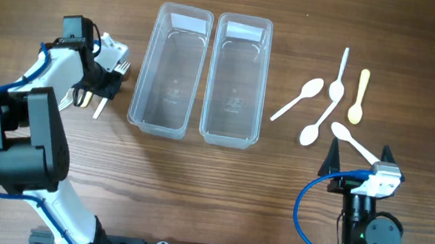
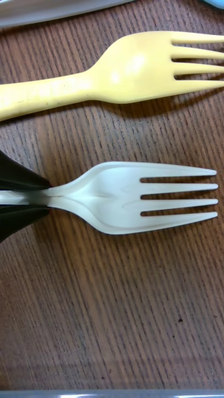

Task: Pack container
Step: 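Carry the white fork into the left container and release it, then return the left gripper to the forks and grasp the yellow fork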

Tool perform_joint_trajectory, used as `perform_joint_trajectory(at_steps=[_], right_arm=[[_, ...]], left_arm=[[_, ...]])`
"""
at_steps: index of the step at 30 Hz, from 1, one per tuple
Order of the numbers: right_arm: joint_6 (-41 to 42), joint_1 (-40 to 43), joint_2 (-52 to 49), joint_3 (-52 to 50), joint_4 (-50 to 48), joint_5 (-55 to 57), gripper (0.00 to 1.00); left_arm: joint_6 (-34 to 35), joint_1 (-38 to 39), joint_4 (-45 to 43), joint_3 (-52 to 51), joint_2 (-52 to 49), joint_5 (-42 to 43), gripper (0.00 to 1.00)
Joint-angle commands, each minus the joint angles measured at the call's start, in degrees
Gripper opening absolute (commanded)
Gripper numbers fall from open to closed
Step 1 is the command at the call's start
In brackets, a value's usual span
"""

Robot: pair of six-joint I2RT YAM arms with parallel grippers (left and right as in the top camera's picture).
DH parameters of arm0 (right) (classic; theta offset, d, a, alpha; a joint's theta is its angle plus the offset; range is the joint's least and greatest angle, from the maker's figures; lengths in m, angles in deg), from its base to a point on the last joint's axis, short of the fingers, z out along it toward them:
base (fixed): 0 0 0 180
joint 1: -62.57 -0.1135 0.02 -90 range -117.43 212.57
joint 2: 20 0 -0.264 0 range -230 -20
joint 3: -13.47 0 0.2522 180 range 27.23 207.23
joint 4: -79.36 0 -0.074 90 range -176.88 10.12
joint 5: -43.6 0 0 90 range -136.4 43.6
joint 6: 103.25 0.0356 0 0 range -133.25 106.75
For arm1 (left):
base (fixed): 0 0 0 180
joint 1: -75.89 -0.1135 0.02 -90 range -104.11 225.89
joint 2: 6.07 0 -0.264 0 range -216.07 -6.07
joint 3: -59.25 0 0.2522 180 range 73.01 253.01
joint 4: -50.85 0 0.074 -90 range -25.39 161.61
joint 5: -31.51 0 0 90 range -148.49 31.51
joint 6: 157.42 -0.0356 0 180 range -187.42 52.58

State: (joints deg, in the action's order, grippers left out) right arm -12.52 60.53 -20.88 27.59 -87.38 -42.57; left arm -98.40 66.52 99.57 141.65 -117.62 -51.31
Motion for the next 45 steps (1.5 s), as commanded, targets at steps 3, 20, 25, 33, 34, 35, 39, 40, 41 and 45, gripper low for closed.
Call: perform_joint_trajectory(at_steps=[3, 20, 25, 33, 34, 35, 39, 40, 41, 45], right_arm=[[-0.6, 0.2, 0.5, -0.1, -0.3, -0.9, 1.0], [-0.6, 0.2, 0.5, -0.1, -0.3, -0.9, 1.0], [-0.6, 0.2, 0.5, -0.1, -0.3, -0.9, 1.0], [-0.6, 0.2, 0.5, -0.1, -0.3, -0.9, 1.0], [-0.6, 0.2, 0.5, -0.1, -0.3, -0.9, 1.0], [-0.6, 0.2, 0.5, -0.1, -0.3, -0.9, 1.0], [-0.6, 0.2, 0.5, -0.1, -0.3, -0.9, 1.0], [-0.6, 0.2, 0.5, -0.1, -0.3, -0.9, 1.0], [-0.6, 0.2, 0.5, -0.1, -0.3, -0.9, 1.0], [-0.6, 0.2, 0.5, -0.1, -0.3, -0.9, 1.0]], left_arm=[[-0.3, 0.1, 0.6, -0.2, -1.3, 0.7, 0.04], [34.8, 12.5, -2.2, 10.9, 20.2, 6.9, 0.04], [34.7, 21.0, 1.4, 10.9, 17.9, -0.2, 0.04], [34.7, 21.9, 4.0, 10.9, 14.8, -0.2, 0.83], [34.1, 21.8, 2.3, 10.9, 14.8, -0.3, 0.84], [33.4, 21.8, 1.9, 10.9, 14.8, -0.9, 0.85], [20.3, 21.3, 1.5, 10.9, 15.8, -20.7, 1.0], [19.4, 20.5, 1.6, 10.9, 16.1, -25.1, 1.0], [19.3, 19.3, 1.7, 10.9, 16.3, -27.1, 1.0], [19.4, 10.2, 3.8, 10.9, 16.3, -18.9, 1.0]])
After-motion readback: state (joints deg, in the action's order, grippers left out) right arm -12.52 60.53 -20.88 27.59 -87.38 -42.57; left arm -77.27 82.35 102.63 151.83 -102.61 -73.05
